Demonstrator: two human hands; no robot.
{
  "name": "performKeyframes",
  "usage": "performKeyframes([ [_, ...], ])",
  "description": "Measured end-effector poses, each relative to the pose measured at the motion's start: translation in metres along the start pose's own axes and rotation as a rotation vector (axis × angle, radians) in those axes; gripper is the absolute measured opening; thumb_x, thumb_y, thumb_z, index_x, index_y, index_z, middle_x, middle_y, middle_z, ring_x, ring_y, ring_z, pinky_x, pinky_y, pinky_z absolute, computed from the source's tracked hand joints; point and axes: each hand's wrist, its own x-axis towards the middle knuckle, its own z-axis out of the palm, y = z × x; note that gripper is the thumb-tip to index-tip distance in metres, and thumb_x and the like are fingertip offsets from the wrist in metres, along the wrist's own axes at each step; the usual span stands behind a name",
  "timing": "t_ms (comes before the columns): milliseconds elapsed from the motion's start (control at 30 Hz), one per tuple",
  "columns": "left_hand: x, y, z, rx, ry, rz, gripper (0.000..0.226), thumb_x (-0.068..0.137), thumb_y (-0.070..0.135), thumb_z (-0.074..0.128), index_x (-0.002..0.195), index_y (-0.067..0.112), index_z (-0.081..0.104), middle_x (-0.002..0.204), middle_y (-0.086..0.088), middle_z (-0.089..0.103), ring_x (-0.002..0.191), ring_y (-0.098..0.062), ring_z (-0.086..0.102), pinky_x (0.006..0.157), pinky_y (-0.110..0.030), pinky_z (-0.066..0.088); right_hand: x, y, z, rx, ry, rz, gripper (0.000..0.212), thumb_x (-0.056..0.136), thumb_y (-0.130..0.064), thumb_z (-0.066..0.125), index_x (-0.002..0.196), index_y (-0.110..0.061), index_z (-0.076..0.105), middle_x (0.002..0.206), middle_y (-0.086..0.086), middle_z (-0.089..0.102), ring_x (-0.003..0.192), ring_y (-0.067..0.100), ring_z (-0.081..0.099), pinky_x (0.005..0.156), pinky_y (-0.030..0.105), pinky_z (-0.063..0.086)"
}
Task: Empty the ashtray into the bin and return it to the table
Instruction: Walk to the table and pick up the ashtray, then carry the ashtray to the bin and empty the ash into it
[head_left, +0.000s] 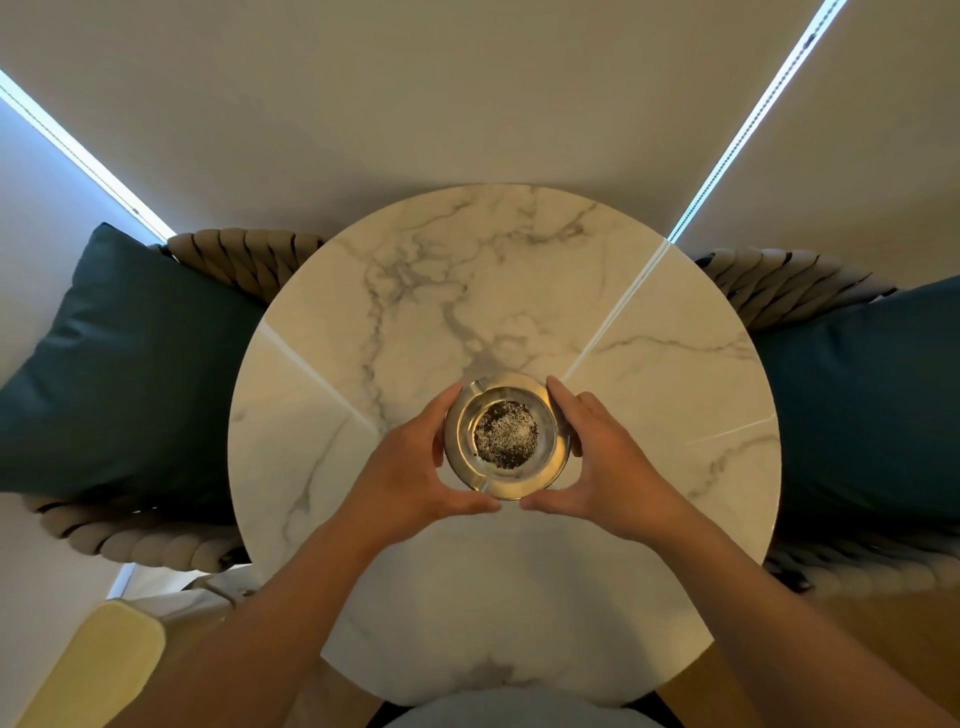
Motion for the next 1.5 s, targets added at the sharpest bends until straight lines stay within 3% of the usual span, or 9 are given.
performKeyframes([
  [233, -0.02, 0.005, -0.016, -0.077, 0.016, 0.02, 0.119, 0.042, 0.054, 0.092, 0.145, 0.043, 0.032, 0.084, 0.022, 0.057, 0.068, -0.007, 0.051, 0.062, -0.015, 0.046, -0.014, -0.026, 0.001, 0.001, 0.025, -0.012, 0.128, 0.053, -0.049, 0.09, 0.154, -0.026, 0.013, 0.102, -0.025, 0.036, 0.095, -0.011, 0.041, 0.076, 0.003, 0.034],
  [600, -0.021, -0.003, -0.045, -0.113, -0.078, 0.102, 0.117, 0.048, 0.024, 0.098, 0.147, 0.023, 0.036, 0.087, 0.041, 0.058, 0.076, 0.014, 0.057, 0.066, 0.0, 0.04, -0.02, -0.054, 0.026, -0.003, 0.129, 0.037, 0.128, 0.054, -0.047, 0.09, 0.154, -0.023, 0.015, 0.102, -0.022, 0.038, 0.093, -0.011, 0.043, 0.076, 0.002, 0.035],
  [867, -0.043, -0.002, -0.058, -0.091, -0.128, 0.141, 0.115, 0.05, 0.022, 0.098, 0.147, 0.019, 0.036, 0.087, 0.042, 0.058, 0.077, 0.015, 0.057, 0.066, 0.0, 0.041, -0.043, -0.072, 0.045, -0.023, 0.177, 0.064, 0.127, 0.056, -0.046, 0.09, 0.154, -0.021, 0.014, 0.101, -0.027, 0.036, 0.093, -0.017, 0.04, 0.073, 0.005, 0.034],
  [1200, -0.11, 0.001, -0.039, -0.065, -0.027, 0.082, 0.115, 0.052, 0.038, 0.095, 0.148, 0.024, 0.032, 0.097, 0.044, 0.056, 0.087, 0.014, 0.058, 0.068, -0.002, 0.043, -0.081, -0.08, 0.054, -0.073, 0.093, -0.047, 0.126, 0.056, -0.047, 0.089, 0.154, -0.018, 0.016, 0.101, -0.027, 0.036, 0.093, -0.017, 0.04, 0.075, 0.006, 0.033],
  [1333, -0.15, 0.012, -0.019, -0.067, 0.05, 0.029, 0.115, 0.051, 0.05, 0.092, 0.146, 0.039, 0.028, 0.106, 0.045, 0.055, 0.097, 0.011, 0.059, 0.074, -0.004, 0.046, -0.104, -0.078, 0.055, -0.107, 0.02, -0.121, 0.126, 0.056, -0.047, 0.089, 0.154, -0.016, 0.017, 0.101, -0.027, 0.036, 0.093, -0.017, 0.039, 0.073, 0.003, 0.033],
  [1500, -0.206, 0.029, 0.012, -0.076, 0.189, -0.054, 0.107, 0.05, 0.054, 0.09, 0.128, 0.072, 0.019, 0.107, 0.05, 0.051, 0.098, 0.019, 0.055, 0.071, 0.001, 0.042, -0.133, -0.076, 0.055, -0.157, -0.092, -0.231, 0.124, 0.056, -0.047, 0.089, 0.153, -0.015, 0.018, 0.1, -0.027, 0.035, 0.093, -0.02, 0.038, 0.075, 0.001, 0.032],
])
